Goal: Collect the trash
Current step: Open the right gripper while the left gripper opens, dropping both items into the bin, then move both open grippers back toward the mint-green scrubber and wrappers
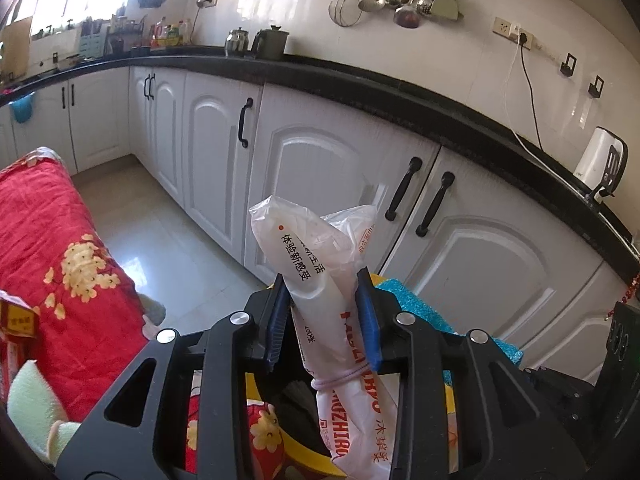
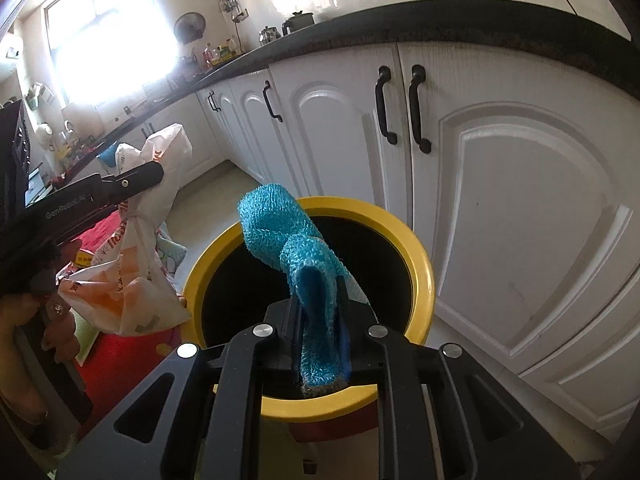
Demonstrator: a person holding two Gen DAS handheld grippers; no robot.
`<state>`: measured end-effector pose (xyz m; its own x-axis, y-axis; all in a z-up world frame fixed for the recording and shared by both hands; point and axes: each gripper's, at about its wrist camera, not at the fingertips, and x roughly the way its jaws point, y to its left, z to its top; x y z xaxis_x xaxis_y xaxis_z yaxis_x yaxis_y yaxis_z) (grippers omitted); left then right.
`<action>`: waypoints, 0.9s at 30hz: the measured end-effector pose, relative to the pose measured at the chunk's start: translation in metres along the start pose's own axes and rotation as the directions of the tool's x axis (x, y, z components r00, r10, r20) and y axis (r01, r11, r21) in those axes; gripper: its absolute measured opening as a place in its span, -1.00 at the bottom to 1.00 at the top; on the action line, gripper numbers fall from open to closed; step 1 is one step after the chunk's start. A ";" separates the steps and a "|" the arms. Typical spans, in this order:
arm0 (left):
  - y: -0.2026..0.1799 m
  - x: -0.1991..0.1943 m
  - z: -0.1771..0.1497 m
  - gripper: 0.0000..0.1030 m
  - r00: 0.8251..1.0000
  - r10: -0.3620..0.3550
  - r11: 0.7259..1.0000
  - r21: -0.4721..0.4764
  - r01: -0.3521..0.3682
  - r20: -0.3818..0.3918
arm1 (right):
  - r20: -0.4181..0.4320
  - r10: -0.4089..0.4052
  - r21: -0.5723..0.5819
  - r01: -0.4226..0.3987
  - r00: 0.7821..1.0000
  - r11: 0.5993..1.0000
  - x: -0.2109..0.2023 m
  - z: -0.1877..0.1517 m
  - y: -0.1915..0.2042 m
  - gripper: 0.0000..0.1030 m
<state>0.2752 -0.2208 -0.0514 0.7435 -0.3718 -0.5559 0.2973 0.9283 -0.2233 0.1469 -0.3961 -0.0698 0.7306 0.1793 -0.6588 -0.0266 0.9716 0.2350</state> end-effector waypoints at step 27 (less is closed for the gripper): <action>0.027 -0.047 -0.004 0.79 0.999 0.043 0.997 -0.070 -0.042 0.023 | 0.213 -0.066 -0.024 0.072 0.975 0.997 -0.049 0.011 0.021 0.57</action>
<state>0.2457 -0.1783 -0.0341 0.7693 -0.3310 -0.5464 0.2233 0.9407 -0.2555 0.1175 -0.3858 -0.0246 0.8593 0.0780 -0.5055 0.0103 0.9855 0.1696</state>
